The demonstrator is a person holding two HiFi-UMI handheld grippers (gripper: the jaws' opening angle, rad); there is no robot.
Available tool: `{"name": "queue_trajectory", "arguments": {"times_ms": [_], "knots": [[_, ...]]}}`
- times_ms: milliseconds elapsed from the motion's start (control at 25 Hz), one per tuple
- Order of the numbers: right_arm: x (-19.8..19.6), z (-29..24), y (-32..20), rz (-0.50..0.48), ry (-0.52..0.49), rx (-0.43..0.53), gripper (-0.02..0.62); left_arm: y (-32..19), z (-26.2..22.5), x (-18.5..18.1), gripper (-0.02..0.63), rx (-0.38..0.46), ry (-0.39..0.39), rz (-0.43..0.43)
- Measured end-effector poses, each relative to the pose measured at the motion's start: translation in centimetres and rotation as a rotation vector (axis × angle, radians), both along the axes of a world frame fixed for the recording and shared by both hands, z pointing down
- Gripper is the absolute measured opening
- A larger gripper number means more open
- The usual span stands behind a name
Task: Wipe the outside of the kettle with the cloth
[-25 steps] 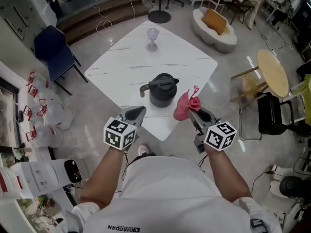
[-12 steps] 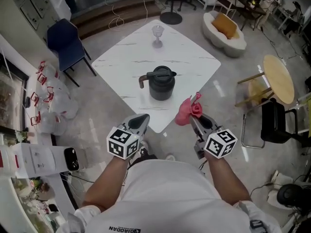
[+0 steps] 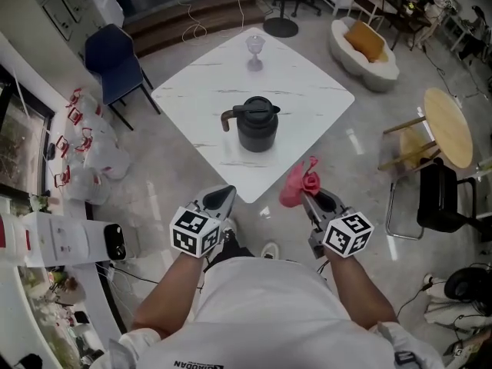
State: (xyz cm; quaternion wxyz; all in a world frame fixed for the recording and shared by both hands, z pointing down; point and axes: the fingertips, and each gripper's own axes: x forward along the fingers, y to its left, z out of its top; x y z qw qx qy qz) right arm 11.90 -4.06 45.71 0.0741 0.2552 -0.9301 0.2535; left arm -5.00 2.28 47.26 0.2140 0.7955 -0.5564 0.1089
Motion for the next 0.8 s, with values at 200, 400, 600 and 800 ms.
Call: {"name": "queue_trajectory", "arguments": {"times_ms": [200,400,600,800], "knots": [[0.09,0.1,0.56,-0.019,-0.009,0.0,0.058,0.67,-0.11,0.65,0.003,0.003,-0.016,-0.004],[-0.19,-0.1,0.76,-0.038,-0.016,0.004,0.057,0.85,-0.52,0.92,0.003,0.008,-0.028,0.001],[-0.6,-0.24,0.83,-0.053,-0.016,0.011,0.057,0.82,-0.69,0.98,0.003,0.015,-0.037,0.008],[-0.76,-0.4,0.76,-0.049,-0.027,0.002,0.057,0.75,-0.9,0.88,0.003,0.014,-0.043,0.014]]}}
